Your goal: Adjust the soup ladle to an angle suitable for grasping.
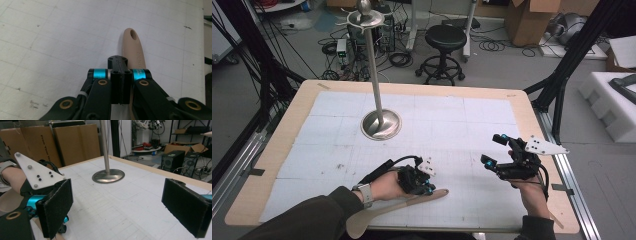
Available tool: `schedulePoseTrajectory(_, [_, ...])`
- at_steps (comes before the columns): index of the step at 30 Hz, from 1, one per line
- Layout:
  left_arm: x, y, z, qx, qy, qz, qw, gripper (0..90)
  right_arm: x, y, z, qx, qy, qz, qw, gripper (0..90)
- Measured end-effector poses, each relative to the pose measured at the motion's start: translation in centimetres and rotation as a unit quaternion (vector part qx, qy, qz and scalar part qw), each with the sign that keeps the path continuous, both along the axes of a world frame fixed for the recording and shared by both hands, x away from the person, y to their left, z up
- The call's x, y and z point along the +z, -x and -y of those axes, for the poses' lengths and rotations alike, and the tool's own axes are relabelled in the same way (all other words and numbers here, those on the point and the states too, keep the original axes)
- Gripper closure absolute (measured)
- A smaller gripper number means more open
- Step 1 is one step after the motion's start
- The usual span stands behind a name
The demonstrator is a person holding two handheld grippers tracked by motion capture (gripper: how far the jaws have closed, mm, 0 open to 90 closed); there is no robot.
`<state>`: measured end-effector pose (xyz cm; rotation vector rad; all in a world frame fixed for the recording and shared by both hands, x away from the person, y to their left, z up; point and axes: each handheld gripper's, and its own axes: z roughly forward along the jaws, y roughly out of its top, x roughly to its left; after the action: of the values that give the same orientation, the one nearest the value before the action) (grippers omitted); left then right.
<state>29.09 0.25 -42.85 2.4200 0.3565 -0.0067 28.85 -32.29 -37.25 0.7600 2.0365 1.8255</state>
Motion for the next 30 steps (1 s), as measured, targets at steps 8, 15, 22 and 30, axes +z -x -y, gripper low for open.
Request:
schedulePoseTrajectory(8, [0.7, -0.3, -0.6, 0.003, 0.008, 0.011, 0.9999, 89.7, 0.0, 0.0, 0.2, -0.002, 0.0, -0.001, 1.0, 9.2])
schedulePoseTrajectory(15, [2.1, 0.8, -2.2, -0.005, 0.007, 0.026, 0.9996, 88.9, 0.0, 0.1, 0.3, -0.005, -0.002, 0.001, 1.0, 9.2])
schedulePoseTrajectory(22, [2.9, 2.4, -4.3, -0.006, -0.016, 0.008, 0.9998, 78.8, 0.0, 0.1, 0.1, -0.003, 0.002, 0.001, 1.0, 9.2])
schedulePoseTrajectory(30, [3.6, 3.8, -6.3, -0.009, -0.01, 0.004, 0.9999, 44.1, -0.1, -0.1, 0.1, -0.004, 0.002, 0.001, 1.0, 9.2])
